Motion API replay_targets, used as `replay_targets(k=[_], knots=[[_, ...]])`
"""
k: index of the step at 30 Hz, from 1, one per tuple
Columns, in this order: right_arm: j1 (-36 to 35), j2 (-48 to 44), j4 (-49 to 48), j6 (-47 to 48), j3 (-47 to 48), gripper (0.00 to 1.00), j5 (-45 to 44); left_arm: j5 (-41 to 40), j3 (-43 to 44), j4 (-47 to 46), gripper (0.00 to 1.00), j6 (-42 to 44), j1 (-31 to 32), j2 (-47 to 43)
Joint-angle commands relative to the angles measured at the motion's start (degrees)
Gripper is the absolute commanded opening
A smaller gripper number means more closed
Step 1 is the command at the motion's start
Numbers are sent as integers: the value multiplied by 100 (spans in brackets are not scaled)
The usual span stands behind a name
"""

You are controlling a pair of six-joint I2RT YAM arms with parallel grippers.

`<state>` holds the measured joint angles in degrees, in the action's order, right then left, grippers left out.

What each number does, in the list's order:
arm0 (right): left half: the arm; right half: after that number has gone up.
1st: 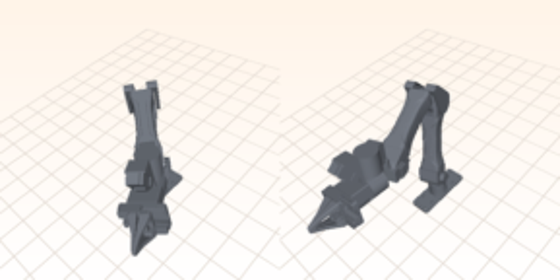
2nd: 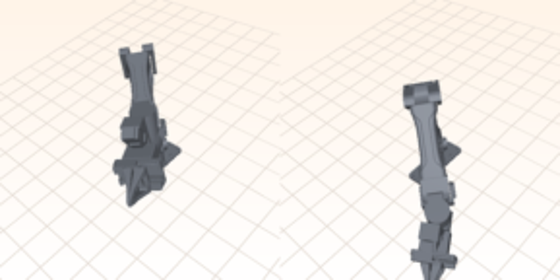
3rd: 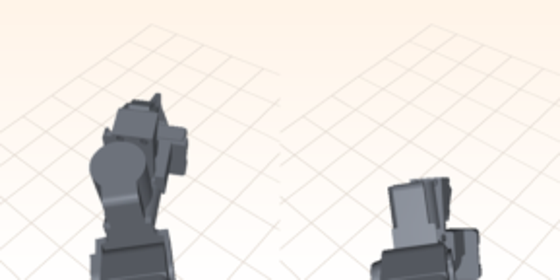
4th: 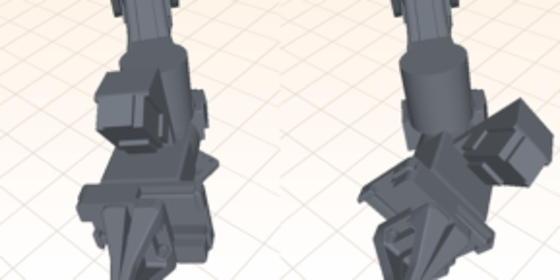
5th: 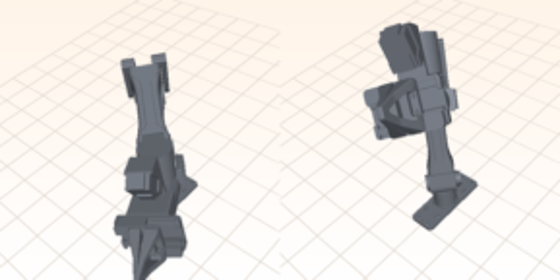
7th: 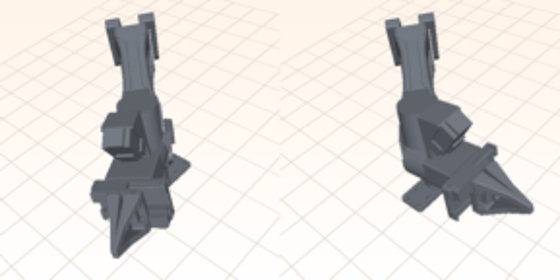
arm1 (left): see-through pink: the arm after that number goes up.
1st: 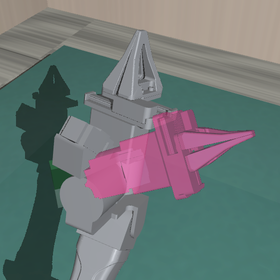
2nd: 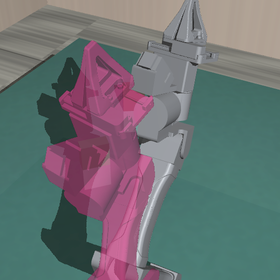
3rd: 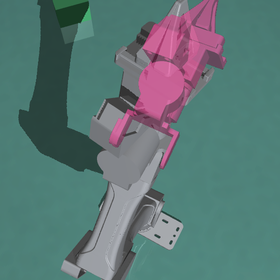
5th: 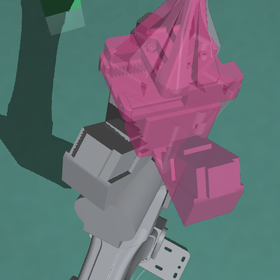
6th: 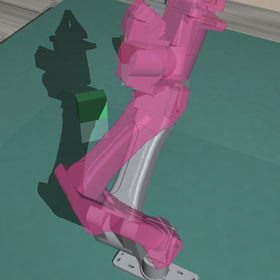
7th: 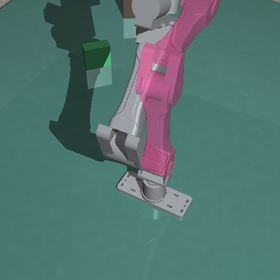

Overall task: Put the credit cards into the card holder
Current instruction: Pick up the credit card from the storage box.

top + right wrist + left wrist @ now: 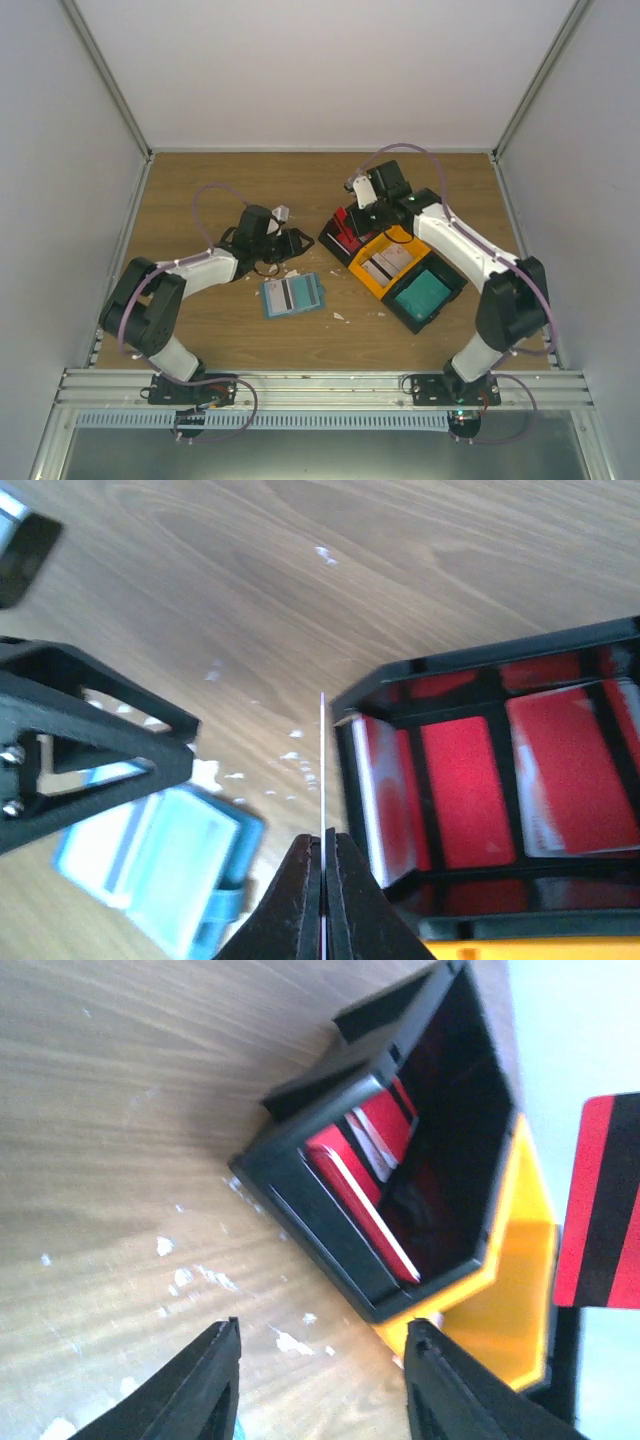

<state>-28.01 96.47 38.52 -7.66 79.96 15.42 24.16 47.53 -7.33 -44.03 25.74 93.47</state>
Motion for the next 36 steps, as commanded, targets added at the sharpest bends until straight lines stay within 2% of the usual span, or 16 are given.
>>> replay_targets(k=[1, 4, 8, 11, 15, 17, 27, 30, 36], knots=[[-129, -806, -1002, -789, -759, 1, 863, 709, -582, -645, 52, 104, -20, -692], [-139, -1316, -1909, -1441, -1503, 1, 1727, 1319, -1066, -1117, 63, -64, -24, -1184], [-158, -1921, -3395, -2559, -2475, 1, 2581, 1940, -1552, -1755, 70, -486, 10, -1850], [-255, -2223, -4833, -3684, -3177, 0, 3118, 2014, -1732, -2081, 72, -784, 105, -2268], [-452, -2437, -5688, -4448, -3686, 1, 3454, 1999, -1857, -2412, 70, -1089, 310, -2616], [-536, -2571, -5926, -4666, -3847, 0, 3496, 2000, -1917, -2540, 65, -1246, 399, -2698], [-644, -2989, -6408, -5170, -4345, 1, 3602, 1963, -2207, -3110, 10, -1666, 713, -3178], [-650, -2995, -6508, -5203, -4413, 0, 3593, 2009, -2159, -3035, 0, -1624, 713, -3219], [-653, -2876, -6746, -5265, -4446, 2, 3672, 1971, -2138, -3020, 0, -1635, 713, -3197]])
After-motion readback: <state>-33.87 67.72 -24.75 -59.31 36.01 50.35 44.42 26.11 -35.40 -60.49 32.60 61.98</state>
